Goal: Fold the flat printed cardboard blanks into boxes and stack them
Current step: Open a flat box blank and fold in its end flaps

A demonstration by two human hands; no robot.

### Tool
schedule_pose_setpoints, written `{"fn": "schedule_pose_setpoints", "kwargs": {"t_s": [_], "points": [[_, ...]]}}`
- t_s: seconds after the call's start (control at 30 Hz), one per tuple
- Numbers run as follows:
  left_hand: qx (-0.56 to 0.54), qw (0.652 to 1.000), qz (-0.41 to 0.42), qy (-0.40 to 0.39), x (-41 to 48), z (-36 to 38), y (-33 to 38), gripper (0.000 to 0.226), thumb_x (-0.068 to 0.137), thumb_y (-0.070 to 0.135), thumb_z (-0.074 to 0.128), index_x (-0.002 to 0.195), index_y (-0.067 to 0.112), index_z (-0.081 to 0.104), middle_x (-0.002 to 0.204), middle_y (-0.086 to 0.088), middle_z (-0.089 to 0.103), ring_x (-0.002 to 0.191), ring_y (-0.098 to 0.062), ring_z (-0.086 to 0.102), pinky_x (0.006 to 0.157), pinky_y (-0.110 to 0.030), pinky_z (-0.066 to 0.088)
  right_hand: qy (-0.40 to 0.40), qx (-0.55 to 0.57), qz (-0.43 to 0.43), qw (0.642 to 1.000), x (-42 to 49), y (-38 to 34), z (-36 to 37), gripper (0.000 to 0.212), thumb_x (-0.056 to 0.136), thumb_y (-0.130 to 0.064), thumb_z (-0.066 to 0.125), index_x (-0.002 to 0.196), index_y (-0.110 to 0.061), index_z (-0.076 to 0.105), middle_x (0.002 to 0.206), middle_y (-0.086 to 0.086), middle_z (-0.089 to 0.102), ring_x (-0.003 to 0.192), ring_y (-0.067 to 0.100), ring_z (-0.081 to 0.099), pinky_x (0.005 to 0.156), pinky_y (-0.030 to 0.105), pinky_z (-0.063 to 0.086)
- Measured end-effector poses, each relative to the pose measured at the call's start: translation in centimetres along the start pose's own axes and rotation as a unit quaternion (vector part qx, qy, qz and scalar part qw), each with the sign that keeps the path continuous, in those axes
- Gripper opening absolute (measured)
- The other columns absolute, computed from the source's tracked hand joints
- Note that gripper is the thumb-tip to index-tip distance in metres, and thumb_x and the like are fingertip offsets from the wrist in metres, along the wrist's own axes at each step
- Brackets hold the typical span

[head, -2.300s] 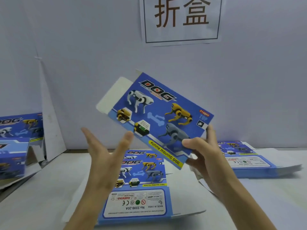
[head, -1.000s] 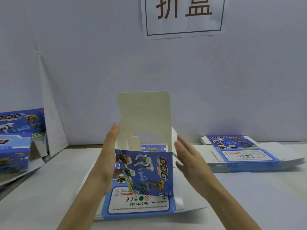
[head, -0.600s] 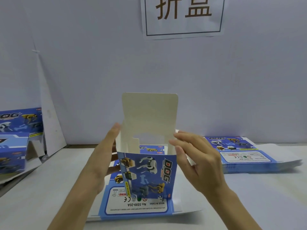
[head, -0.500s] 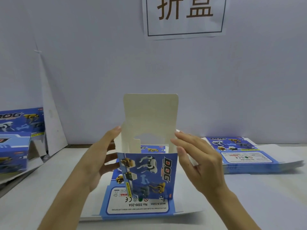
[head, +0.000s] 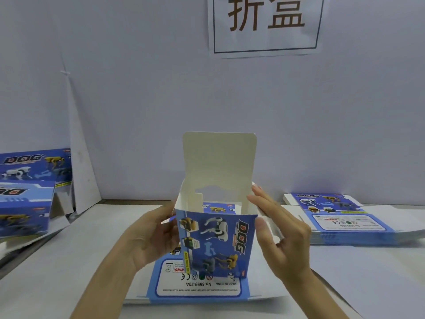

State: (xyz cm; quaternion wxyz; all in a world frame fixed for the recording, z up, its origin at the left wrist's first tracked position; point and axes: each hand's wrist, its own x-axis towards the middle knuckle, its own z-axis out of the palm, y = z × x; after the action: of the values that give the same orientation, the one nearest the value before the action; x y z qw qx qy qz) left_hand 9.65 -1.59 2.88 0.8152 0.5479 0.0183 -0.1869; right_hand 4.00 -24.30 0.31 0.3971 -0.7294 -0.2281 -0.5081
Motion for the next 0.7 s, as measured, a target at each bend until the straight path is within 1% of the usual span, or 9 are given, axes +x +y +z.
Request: {"fn": "schedule_pose_setpoints", "kwargs": {"t_s": [0.17,0.27,0.3,0.37,0.47,0.5,0.57,0.63,0.7], "points": [[-0.006,0.991,0.13,0.028,0.8,0.8,-0.4,0.042,0.089,0.046,0.051,0.096,0.009,0.07,0.083,-0.007,0.072,0.073,-0.018,0.067,0.068,-0.032,0.051,-0.059,-0.059,0.033,0.996,0.6,0.4,-0.2,0.05,0.084,-0.023,0.064,0.132,-0.021,0.048,0.139,-0.003,0.05,0.131,0.005,0.043,0.093,0.04,0.054],[0.055,0.97,0.237,0.01,0.6,1.5,-1.2,0.028,0.091,0.034,0.054,0.105,0.014,0.068,0.098,-0.002,0.074,0.096,-0.021,0.066,0.077,-0.03,0.05,-0.037,-0.101,0.017,0.994,1.4,-0.1,-0.3,0.045,0.08,-0.029,0.066,0.123,-0.02,0.057,0.129,-0.005,0.055,0.12,0.007,0.05,0.091,0.032,0.052],[0.101,0.959,0.266,-0.001,0.5,1.8,-1.7,0.034,0.085,0.033,0.062,0.115,0.017,0.063,0.104,0.0,0.072,0.102,-0.021,0.066,0.077,-0.028,0.053,-0.034,-0.119,0.001,0.992,1.6,-0.3,-0.4,0.042,0.078,-0.03,0.068,0.117,-0.016,0.063,0.125,-0.004,0.058,0.115,0.009,0.053,0.088,0.029,0.051],[0.169,0.936,0.31,-0.009,0.5,2.9,-3.2,0.074,0.071,0.032,0.08,0.135,0.028,0.044,0.119,0.008,0.066,0.107,-0.014,0.064,0.075,-0.025,0.056,-0.038,-0.161,-0.019,0.986,1.7,-0.7,-0.3,0.037,0.077,-0.033,0.069,0.107,-0.012,0.07,0.117,0.003,0.065,0.108,0.016,0.057,0.085,0.026,0.049],[0.249,0.89,0.373,0.086,0.3,5.4,-6.2,0.117,0.048,0.069,0.078,0.138,0.063,0.003,0.142,0.029,0.029,0.126,0.005,0.04,0.092,-0.02,0.048,-0.041,-0.201,-0.003,0.979,1.8,-1.6,0.4,0.035,0.08,-0.037,0.064,0.102,-0.01,0.071,0.114,0.008,0.067,0.105,0.023,0.061,0.083,0.025,0.047],[0.296,0.866,0.386,0.114,0.3,6.1,-7.1,0.123,0.043,0.08,0.07,0.138,0.061,-0.006,0.145,0.028,0.018,0.132,0.004,0.03,0.097,-0.024,0.045,-0.042,-0.2,0.012,0.979,1.8,-1.9,0.5,0.037,0.082,-0.04,0.059,0.1,-0.01,0.071,0.115,0.01,0.067,0.106,0.026,0.061,0.082,0.026,0.048],[0.387,0.818,0.394,0.161,0.8,6.6,-8.6,0.131,0.041,0.09,0.058,0.145,0.042,-0.004,0.156,0.009,0.003,0.142,-0.015,0.018,0.107,-0.041,0.038,-0.06,-0.188,0.024,0.98,1.9,-2.4,0.6,0.044,0.084,-0.046,0.049,0.094,-0.008,0.07,0.114,0.013,0.067,0.105,0.027,0.06,0.077,0.027,0.05],[0.404,0.804,0.393,0.188,1.1,6.5,-8.9,0.125,0.042,0.082,0.061,0.144,0.038,0.005,0.157,-0.002,0.006,0.142,-0.021,0.018,0.108,-0.048,0.038,-0.085,-0.173,0.01,0.981,2.1,-2.7,0.3,0.046,0.085,-0.05,0.05,0.092,-0.009,0.07,0.113,0.01,0.067,0.106,0.018,0.055,0.076,0.021,0.049],[0.38,0.809,0.409,0.186,1.2,6.0,-8.5,0.13,0.046,0.066,0.076,0.14,0.049,-0.012,0.152,0.009,0.011,0.136,-0.014,0.024,0.103,-0.043,0.042,-0.071,-0.126,0.029,0.989,2.6,-3.1,-0.3,0.042,0.087,-0.053,0.055,0.099,-0.015,0.07,0.112,-0.002,0.066,0.107,0.009,0.054,0.079,0.016,0.05]]}}
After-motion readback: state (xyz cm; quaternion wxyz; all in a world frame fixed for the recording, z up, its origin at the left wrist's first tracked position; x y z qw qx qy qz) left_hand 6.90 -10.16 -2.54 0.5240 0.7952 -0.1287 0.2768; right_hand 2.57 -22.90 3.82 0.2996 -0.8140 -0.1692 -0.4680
